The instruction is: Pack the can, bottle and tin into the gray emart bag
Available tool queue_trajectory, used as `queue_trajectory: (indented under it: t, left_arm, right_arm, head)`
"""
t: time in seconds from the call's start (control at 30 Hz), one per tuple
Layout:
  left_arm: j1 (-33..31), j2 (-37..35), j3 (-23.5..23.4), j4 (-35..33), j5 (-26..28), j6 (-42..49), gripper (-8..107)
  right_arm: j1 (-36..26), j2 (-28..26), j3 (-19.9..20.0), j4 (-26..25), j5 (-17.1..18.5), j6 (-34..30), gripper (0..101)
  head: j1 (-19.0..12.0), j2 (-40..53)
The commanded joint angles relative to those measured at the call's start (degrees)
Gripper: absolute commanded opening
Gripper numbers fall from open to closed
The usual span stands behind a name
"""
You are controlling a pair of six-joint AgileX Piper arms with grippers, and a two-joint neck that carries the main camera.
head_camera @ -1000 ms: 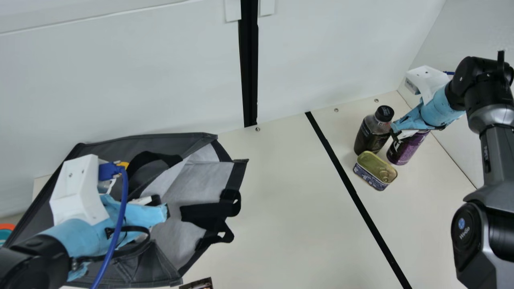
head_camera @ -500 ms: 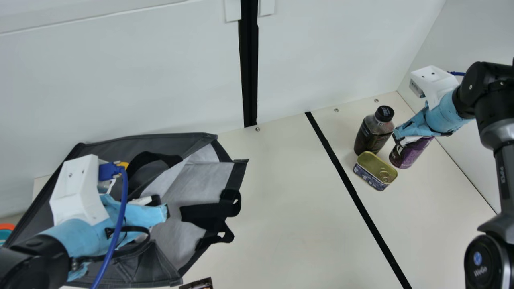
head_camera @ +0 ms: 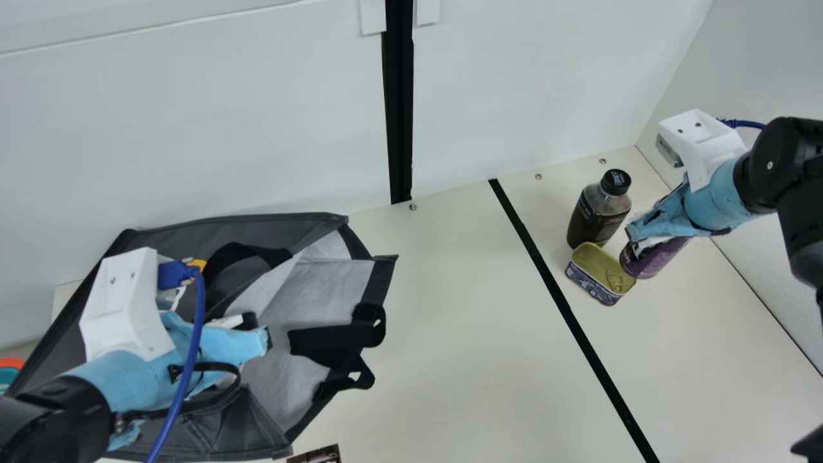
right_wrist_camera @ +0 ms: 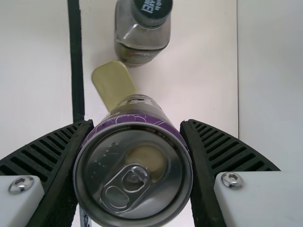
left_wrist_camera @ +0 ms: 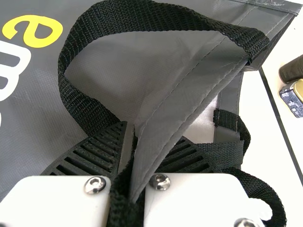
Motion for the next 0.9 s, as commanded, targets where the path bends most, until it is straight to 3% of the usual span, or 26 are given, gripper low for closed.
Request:
queue_trajectory:
  t: [0.0, 0.5, 0.87]
  left_arm:
    - [0.0, 0.0, 0.0, 0.0, 0.0, 0.0, 10]
    - [0.0, 0.0, 0.0, 0.0, 0.0, 0.0, 10]
    - [0.0, 0.0, 0.0, 0.0, 0.0, 0.0, 10]
  right_arm:
    - [0.45, -1.46, 0.99, 0.42, 0.03, -0.15, 0]
    - [6.02, -9.34, 6.91, 1.36, 0.45, 0.66, 0]
    - [11.58, -11.56, 8.14, 1.52, 1.06, 2.2, 0]
  head:
    - [-1.3, -0.05]
    - [-1.3, -0.05]
    - [-1.3, -0.05]
